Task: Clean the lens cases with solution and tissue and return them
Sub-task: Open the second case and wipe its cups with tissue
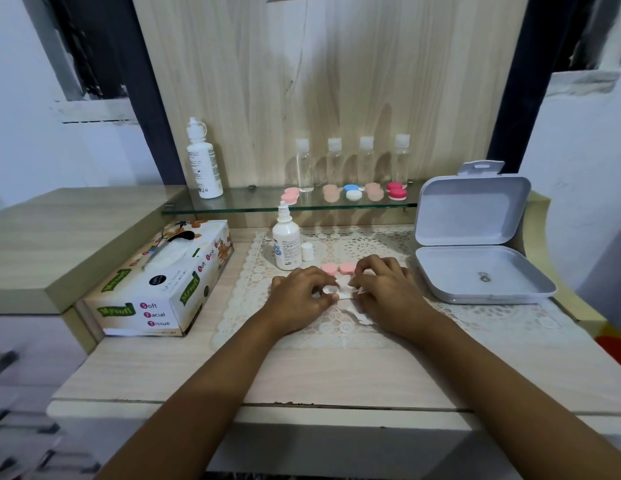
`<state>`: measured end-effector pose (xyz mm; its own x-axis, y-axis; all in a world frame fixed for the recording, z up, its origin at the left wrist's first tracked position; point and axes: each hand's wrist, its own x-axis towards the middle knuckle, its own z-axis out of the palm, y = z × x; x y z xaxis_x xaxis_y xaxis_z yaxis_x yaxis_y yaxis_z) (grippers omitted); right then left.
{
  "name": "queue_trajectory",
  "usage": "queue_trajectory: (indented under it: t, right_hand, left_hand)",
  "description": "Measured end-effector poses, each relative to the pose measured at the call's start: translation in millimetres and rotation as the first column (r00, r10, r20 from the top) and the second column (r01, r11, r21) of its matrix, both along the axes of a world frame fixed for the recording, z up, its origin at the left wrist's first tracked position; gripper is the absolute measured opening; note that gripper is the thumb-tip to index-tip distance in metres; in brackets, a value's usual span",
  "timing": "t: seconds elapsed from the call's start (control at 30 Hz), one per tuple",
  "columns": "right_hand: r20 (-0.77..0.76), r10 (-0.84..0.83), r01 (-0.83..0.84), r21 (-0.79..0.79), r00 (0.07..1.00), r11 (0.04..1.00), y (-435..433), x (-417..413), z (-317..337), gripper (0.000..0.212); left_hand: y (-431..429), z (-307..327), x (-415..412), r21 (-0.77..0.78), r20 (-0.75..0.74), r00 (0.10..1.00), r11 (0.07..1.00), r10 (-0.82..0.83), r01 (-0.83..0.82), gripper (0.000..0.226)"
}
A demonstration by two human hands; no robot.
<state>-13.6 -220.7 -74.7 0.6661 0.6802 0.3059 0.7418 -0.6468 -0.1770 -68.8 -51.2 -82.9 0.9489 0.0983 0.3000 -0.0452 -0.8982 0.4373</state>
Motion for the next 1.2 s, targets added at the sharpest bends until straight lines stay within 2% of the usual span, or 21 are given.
queue_trajectory:
  t: [0.13,0.23,0.37,0.47,0.6,0.7,0.87,0.97,1.03,1.13,1.2]
  right_hand:
    - [0.034,-0.014,0.013,0.019,0.999,1.000,-5,-1,0,0.023]
    - [0.185,-0.025,0.026,-0.006,0.982,1.000,-3,-3,1,0.017]
    - [0.324,0.005,0.045,-0.149,0.946,0.988,-2,-7,5,0.034]
    - [0.332,0.015,0.045,-0.172,0.943,0.984,-2,-6,5,0.045]
    - [0.225,-0.013,0.045,-0.136,0.974,0.990,2,-4,0,0.045]
    - [0.063,-0.018,0.014,0.054,0.998,0.998,-1,-2,-7,0.026]
    - [-0.172,0.005,0.060,0.372,0.985,0.926,-3,-3,-3,0.019]
    - [-0.313,0.043,0.130,0.511,0.949,0.849,-1,-5,1,0.019]
    - [-0.326,0.071,0.127,0.549,0.943,0.826,-2,-6,2,0.022]
    - [-0.324,0.087,0.125,0.580,0.942,0.805,-1,-7,2,0.029]
    - [-0.328,0.097,0.134,0.615,0.940,0.777,-1,-7,2,0.030]
  left_hand:
    - [-1,0,0,-0.006,0.003,1.000,1.000,-0.009,0.009,0.026]
    - [0,0,0,0.000,0.000,1.000,1.000,-0.008,0.008,0.027]
    - [0,-1,0,0.001,0.002,1.000,1.000,-0.009,0.009,0.027]
    - [0,0,0,-0.003,0.011,1.000,1.000,-0.003,0.003,0.028]
    - [0,0,0,-0.004,0.018,1.000,1.000,-0.006,0.006,0.029]
    - [0,-1,-2,-0.013,0.028,0.999,1.000,-0.015,0.016,0.028]
    - [-1,1,-3,-0.088,0.050,0.996,0.993,-0.074,0.078,0.026]
    - [-4,6,-7,-0.257,0.113,0.990,0.960,-0.085,0.112,0.026]
    - [-6,8,-7,-0.394,0.138,0.988,0.912,-0.065,0.115,0.026]
    - [-9,11,-7,-0.633,0.131,0.989,0.762,-0.068,0.136,0.020]
    - [-8,12,-6,-0.714,0.134,0.989,0.687,-0.059,0.137,0.014]
